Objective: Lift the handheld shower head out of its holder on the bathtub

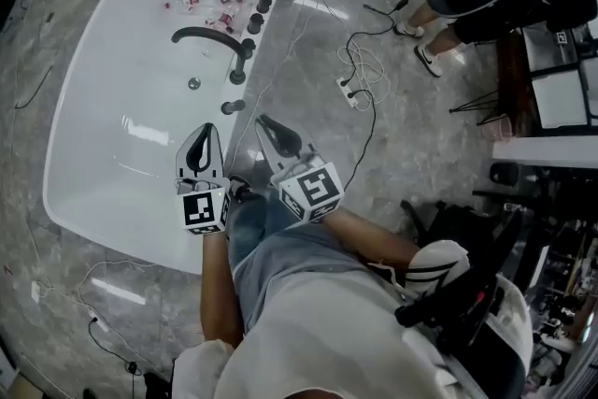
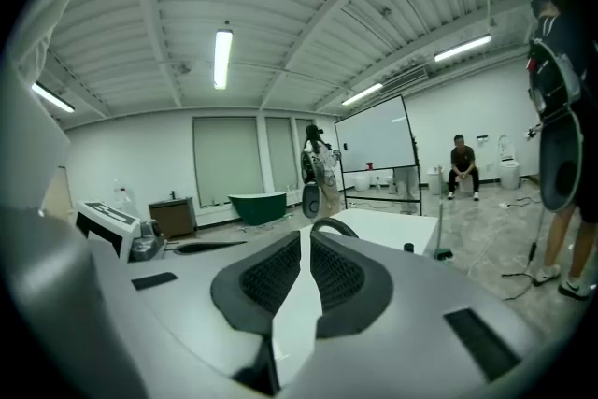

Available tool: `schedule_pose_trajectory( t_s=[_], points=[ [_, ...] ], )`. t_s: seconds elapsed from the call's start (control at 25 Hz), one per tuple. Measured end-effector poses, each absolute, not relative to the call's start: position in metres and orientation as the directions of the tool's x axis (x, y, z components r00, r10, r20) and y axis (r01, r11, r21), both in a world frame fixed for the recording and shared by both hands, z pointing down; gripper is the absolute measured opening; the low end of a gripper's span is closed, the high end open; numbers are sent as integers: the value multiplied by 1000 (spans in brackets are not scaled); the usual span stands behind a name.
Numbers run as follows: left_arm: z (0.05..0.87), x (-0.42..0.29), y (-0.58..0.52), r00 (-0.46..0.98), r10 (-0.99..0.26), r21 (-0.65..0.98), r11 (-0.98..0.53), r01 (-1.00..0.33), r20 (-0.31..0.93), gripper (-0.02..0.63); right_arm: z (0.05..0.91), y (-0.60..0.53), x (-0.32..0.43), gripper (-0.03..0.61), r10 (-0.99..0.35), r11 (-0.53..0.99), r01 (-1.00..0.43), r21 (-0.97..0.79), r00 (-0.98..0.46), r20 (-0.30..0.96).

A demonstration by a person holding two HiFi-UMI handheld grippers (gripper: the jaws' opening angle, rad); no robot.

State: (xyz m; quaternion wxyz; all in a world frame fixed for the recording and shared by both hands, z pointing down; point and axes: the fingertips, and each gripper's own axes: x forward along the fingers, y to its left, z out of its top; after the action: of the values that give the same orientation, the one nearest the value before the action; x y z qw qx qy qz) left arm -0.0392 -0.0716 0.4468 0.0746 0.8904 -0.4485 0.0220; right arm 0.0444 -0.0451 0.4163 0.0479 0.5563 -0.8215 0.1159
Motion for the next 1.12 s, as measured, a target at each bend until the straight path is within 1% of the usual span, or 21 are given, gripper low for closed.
schedule_pose_trajectory(
  t_s=[0.08, 0.12, 0.16, 0.32, 0.4, 0.56, 0.76, 0.88, 1.0, 1.12],
  points=[
    [480, -43, -87, 607, -787, 125, -595, -794, 107, 20, 457, -58, 45, 31, -915, 305, -945, -121, -326, 238],
    [497, -46, -94, 614, -782, 121, -603, -788, 105, 20, 480, -65, 42, 113, -914, 291, -949, -119, -312, 260],
    [514, -50, -102, 623, -776, 108, -614, -782, 101, 20, 504, -73, 38, 159, -910, 279, -953, -118, -302, 283],
    [569, -65, -137, 653, -752, 55, -651, -757, 88, 20, 599, -111, 17, 189, -900, 235, -965, -116, -261, 351],
    [598, -66, -149, 665, -743, 55, -662, -747, 76, 20, 648, -127, 10, 196, -890, 240, -965, -106, -263, 373],
    [676, -57, -168, 697, -711, 57, -695, -717, 92, 20, 753, -156, 8, 199, -866, 292, -956, -38, -281, 415],
    [741, -41, -183, 713, -694, 67, -710, -701, 95, 21, 851, -194, 19, 199, -841, 319, -948, 8, -280, 462],
    [770, -36, -192, 696, -711, 117, -686, -718, 100, 21, 883, -216, 16, 199, -838, 350, -936, 35, -296, 457],
    [787, -32, -197, 682, -724, 138, -668, -731, 107, 21, 895, -230, 14, 198, -841, 384, -920, 79, -313, 442],
    [797, -31, -199, 668, -736, 141, -654, -743, 106, 21, 902, -238, 13, 152, -842, 408, -906, 111, -326, 430]
  ],
)
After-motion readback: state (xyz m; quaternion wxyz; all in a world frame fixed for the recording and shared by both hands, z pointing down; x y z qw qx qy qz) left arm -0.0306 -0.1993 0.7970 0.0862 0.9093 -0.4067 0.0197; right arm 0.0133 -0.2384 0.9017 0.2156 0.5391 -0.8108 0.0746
